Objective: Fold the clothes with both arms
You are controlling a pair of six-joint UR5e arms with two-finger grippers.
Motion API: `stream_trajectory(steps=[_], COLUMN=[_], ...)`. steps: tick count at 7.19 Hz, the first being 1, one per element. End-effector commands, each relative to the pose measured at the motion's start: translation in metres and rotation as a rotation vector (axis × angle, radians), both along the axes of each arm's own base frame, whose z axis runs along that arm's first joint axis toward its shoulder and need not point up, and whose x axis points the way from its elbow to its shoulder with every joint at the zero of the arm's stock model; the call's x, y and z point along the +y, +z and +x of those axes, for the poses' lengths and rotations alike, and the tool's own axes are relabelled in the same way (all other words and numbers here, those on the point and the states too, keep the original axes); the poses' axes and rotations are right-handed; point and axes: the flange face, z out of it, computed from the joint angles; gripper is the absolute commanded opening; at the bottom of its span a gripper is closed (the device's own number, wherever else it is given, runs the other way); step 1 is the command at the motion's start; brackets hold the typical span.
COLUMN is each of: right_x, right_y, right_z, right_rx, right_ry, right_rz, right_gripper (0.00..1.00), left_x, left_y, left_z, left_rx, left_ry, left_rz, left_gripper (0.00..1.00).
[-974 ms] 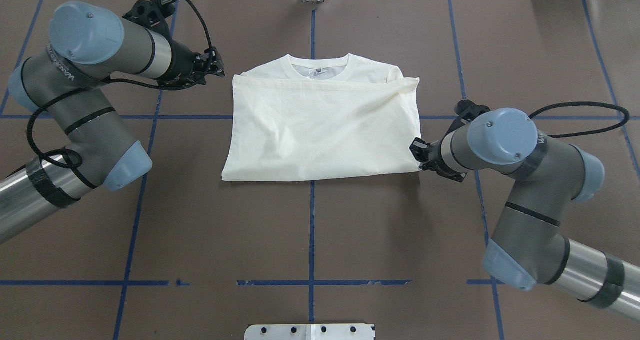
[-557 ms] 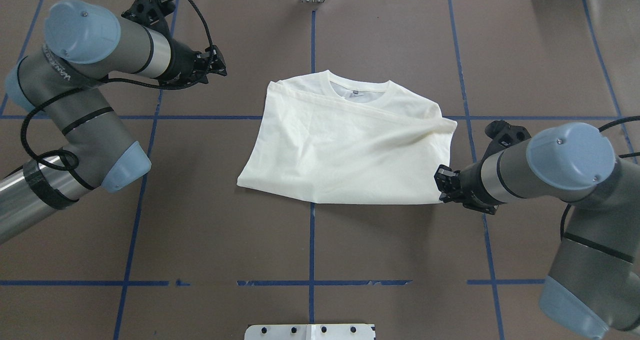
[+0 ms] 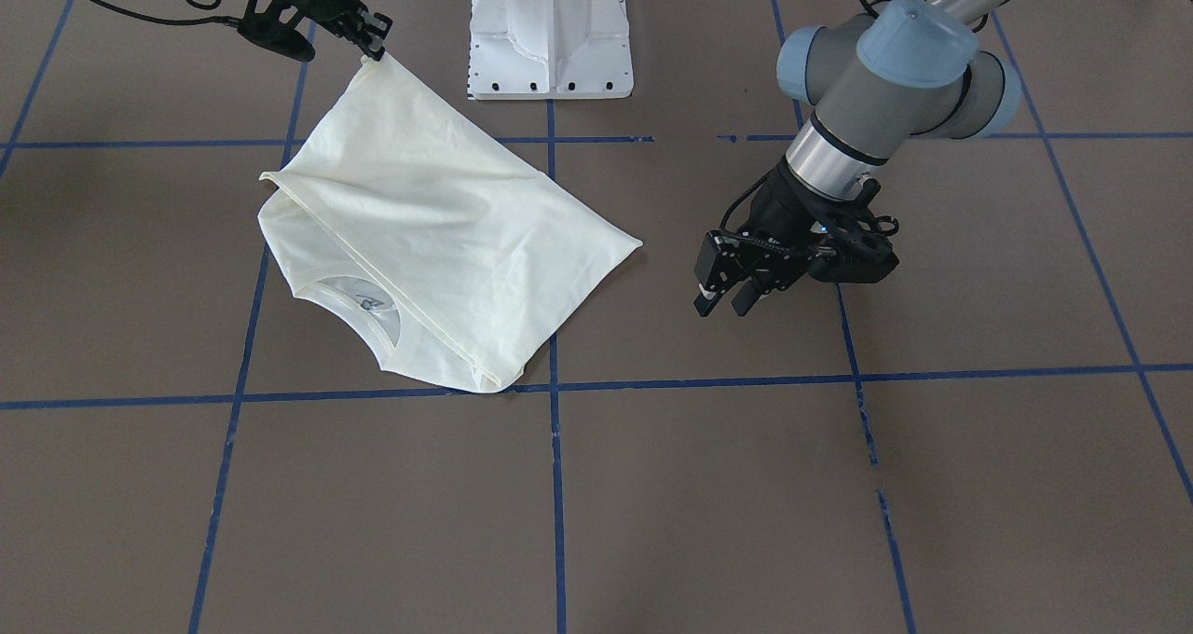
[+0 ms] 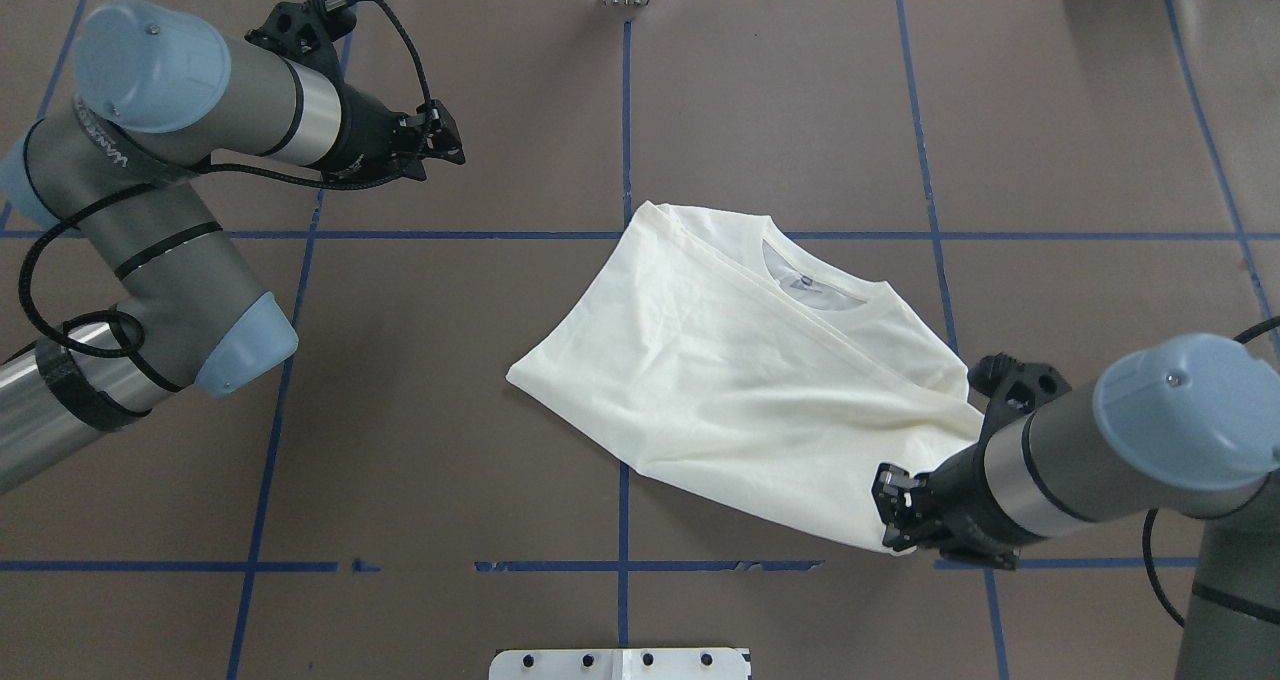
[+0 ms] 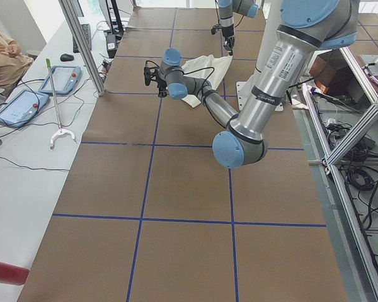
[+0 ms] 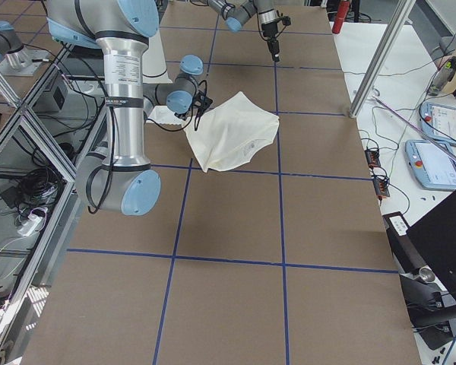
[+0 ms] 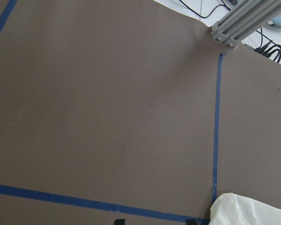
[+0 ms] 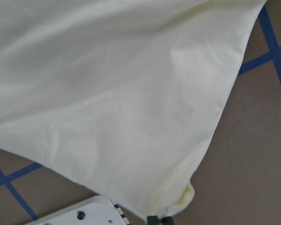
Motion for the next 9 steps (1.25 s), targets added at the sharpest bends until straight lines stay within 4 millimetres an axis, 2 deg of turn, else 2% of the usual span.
stream_trajectory(steps=[1,2,3,4,5,6,7,8,9], right_x=[0.015,-0.012,-0.050,-0.107,-0.164,-0.191,-0.203,-0.205,-0.206], right_y=[0.001,-0.004,-0.004,0.000,0.010,0.021,0.030,0.031,0.032], right_z=[-0.006,0.009,0.027,0.047,0.049,0.058,0.063,0.064,0.064], right_rx=[0.008,-0.005,-0.007,-0.006,0.006,0.027,0.045,0.046,0.049], right_ry=[-0.027,0.043,0.136,0.252,0.290,0.305,0.313,0.316,0.311], right_rz=[-0.013,-0.010,-0.001,0.034,0.103,0.151,0.163,0.171,0.173], right_gripper=[1.00,1.00,1.00,1.00,1.00,1.00,1.00,1.00,1.00], left_x=[0.036,0.062,0.078,0.083,0.095,0.112,0.117,0.118,0.116], left_y=[-0.004,-0.007,-0.004,0.004,0.009,0.021,0.028,0.038,0.042], left_z=[0.038,0.063,0.080,0.091,0.104,0.122,0.130,0.149,0.154], left_rx=[0.047,0.073,0.084,0.082,0.060,0.017,0.002,-0.028,-0.037], left_ry=[0.046,0.064,0.068,0.054,0.058,0.078,0.080,0.055,0.050], left_rz=[-0.119,-0.212,-0.292,-0.373,-0.426,-0.449,-0.454,-0.447,-0.446], left_gripper=[0.61,0.61,0.61,0.59,0.57,0.57,0.57,0.56,0.55])
